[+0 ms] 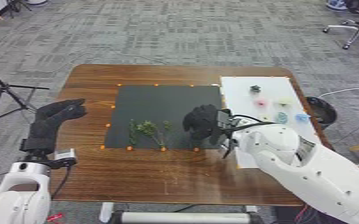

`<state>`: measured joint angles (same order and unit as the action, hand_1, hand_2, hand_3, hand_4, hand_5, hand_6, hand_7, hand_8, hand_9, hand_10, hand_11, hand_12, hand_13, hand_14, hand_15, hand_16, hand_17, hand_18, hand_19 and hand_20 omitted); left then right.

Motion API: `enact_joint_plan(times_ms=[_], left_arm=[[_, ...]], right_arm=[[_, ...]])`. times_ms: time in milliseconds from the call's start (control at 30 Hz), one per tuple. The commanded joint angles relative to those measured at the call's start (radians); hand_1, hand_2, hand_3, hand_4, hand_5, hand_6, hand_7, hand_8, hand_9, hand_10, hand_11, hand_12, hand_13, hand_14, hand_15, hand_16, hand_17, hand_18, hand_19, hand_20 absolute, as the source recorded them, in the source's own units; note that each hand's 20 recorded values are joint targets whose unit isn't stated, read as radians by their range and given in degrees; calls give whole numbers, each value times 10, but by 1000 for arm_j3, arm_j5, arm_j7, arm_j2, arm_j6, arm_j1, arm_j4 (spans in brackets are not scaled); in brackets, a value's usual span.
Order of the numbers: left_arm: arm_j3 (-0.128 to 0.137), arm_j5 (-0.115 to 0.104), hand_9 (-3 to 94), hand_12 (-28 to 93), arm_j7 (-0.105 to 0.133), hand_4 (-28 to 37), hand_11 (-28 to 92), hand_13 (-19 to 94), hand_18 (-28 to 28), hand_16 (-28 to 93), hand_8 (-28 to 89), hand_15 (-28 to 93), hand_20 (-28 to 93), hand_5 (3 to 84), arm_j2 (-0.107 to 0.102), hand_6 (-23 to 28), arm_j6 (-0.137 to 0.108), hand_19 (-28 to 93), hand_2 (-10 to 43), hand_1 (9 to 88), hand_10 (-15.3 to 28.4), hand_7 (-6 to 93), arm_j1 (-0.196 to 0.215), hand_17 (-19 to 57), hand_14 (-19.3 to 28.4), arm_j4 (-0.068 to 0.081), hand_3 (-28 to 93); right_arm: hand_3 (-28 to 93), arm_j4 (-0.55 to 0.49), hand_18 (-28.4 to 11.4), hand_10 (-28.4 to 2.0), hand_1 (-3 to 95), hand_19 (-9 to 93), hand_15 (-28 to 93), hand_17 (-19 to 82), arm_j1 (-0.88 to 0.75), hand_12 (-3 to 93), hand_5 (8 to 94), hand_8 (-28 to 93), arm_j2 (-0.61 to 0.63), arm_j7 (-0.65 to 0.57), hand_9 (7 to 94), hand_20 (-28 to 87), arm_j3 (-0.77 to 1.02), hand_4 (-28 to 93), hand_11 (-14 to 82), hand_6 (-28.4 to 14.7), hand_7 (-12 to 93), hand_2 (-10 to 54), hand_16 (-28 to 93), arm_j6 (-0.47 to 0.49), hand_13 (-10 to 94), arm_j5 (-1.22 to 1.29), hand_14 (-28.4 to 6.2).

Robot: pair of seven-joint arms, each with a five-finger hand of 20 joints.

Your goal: Arrange flowers

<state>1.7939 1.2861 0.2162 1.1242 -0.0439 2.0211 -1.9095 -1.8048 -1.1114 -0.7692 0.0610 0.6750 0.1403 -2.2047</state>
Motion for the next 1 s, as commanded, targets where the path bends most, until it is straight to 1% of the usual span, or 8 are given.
enact_joint_plan(times_ms=[33,100,200,367,467,600,767,1000], left_arm=[[6,0,526,154,-3,-219,260,431,144,6,-69,339,228,540,7,22,3,178,-10,320,146,159,8,93,192,-6,656],[4,2,526,154,-2,-220,260,431,144,6,-69,339,229,540,8,22,4,178,-10,321,146,159,7,93,193,-6,654],[9,-1,526,155,-1,-220,261,431,144,6,-69,339,228,540,8,22,0,178,-10,320,145,159,13,93,192,-9,655],[14,-2,527,154,-2,-219,261,431,144,6,-68,338,229,540,5,21,-1,177,-11,320,146,160,12,93,192,-9,655],[11,-1,527,154,-3,-221,261,431,145,6,-69,338,229,540,5,21,2,179,-10,321,145,161,10,93,192,-9,655],[8,1,527,155,-1,-221,261,432,147,6,-69,339,233,540,6,21,2,187,-9,322,145,160,9,93,193,-9,654],[21,-6,527,154,-5,-220,262,432,147,6,-69,341,233,540,8,21,-9,188,-10,323,146,159,25,94,193,-15,654],[10,1,528,154,-7,-220,261,432,146,5,-69,340,233,539,4,21,5,188,-9,323,146,160,11,94,192,-10,653]], right_arm=[[670,-51,-125,-121,447,931,610,565,-24,263,598,28,18,-37,663,511,90,-128,195,-4,234,-95,353,-39,826,54,-32],[679,-64,-128,-130,393,932,610,563,-49,256,607,21,22,-76,664,510,135,-118,194,-8,233,-87,352,-40,826,110,-35],[659,-59,-144,-144,334,930,598,551,-63,250,632,-45,32,-151,676,504,177,-102,190,-12,236,-8,348,-116,820,120,-54],[657,13,-173,-155,342,810,486,453,-2,245,624,-64,53,-267,654,467,190,-101,176,-17,230,-54,317,-264,746,95,-97],[666,47,-196,-163,346,761,468,404,16,249,591,-59,73,-277,626,507,222,-108,169,-23,209,-92,324,-214,708,47,-116],[664,36,-205,-163,349,765,474,396,-60,248,565,-55,116,-281,599,524,327,-111,163,-28,196,-95,327,-140,702,20,-119],[664,-1,-207,-160,352,777,503,394,-223,247,562,-50,140,-311,590,538,468,-115,164,-27,196,-95,331,-98,697,38,-119],[655,-25,-208,-161,354,802,548,404,-344,261,597,-51,120,-359,639,546,527,-117,208,-30,200,-95,335,-99,709,45,-120]])
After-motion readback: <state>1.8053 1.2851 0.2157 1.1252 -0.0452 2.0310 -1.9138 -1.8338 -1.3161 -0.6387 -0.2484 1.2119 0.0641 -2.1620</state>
